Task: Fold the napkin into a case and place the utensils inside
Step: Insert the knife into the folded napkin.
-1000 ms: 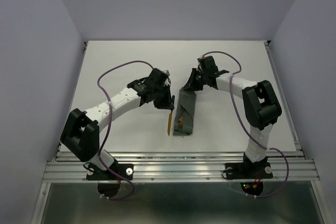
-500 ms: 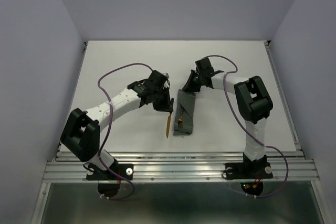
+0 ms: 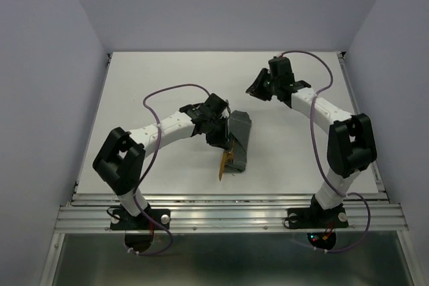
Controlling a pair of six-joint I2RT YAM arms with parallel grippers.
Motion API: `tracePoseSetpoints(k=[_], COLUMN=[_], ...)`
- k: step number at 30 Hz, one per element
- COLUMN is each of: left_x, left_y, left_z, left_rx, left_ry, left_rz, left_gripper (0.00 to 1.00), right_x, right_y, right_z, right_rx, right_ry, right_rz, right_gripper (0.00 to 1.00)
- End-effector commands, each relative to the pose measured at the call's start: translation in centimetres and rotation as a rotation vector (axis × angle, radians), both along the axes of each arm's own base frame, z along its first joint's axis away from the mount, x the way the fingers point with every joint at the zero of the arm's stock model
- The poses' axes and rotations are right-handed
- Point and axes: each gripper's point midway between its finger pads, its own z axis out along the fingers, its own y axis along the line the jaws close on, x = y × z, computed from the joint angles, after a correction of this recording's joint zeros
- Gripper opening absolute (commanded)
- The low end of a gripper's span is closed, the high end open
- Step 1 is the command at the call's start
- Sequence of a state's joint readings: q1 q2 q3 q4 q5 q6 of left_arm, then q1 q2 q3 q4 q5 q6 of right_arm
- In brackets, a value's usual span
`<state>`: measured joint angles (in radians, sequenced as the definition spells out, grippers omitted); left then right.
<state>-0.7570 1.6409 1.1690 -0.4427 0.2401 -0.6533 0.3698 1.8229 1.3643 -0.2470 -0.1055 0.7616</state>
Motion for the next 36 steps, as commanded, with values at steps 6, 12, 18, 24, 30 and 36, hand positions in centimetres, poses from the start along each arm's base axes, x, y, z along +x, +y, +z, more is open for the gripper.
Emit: tracePoseSetpoints(k=[6, 12, 18, 24, 30, 36], left_x=[-0.5, -0.8, -1.5, -2.0, -1.7, -0.9], left_y=[-3.1, -3.3, -3.5, -3.4, -3.7, -4.4], left_z=[0.4, -1.4, -2.6, -3.6, -4.2, -4.1], left_rx=[-0.006, 0.028, 0.038, 0.057, 0.069, 0.067], left_ry=[0.003, 0.039, 0.064, 0.085, 0.091, 0.079], left_rz=[-0.073, -0.072, -0.072, -0.087, -0.086, -0.076], left_gripper=[0.00, 0.00, 0.00, 0.00, 0.00, 0.00], right_x=[-2.3, -3.2, -3.7, -4.2, -4.4, -4.6], right_y=[-5.1, -5.9, -6.5, -6.5, -6.6, -6.4], right_z=[0.8, 0.7, 1.1, 0.7, 0.6, 0.6], right_rx=[-0.047, -0.048, -0.050, -0.045, -0.045, -0.042], right_ry=[-0.023, -0.019, -0.030, -0.018, -0.015, -0.012], right_rz=[-0.098, -0.113, -0.120, -0.119, -0.118, -0.107], right_gripper=[0.31, 0.31, 0.31, 0.31, 0.31, 0.31])
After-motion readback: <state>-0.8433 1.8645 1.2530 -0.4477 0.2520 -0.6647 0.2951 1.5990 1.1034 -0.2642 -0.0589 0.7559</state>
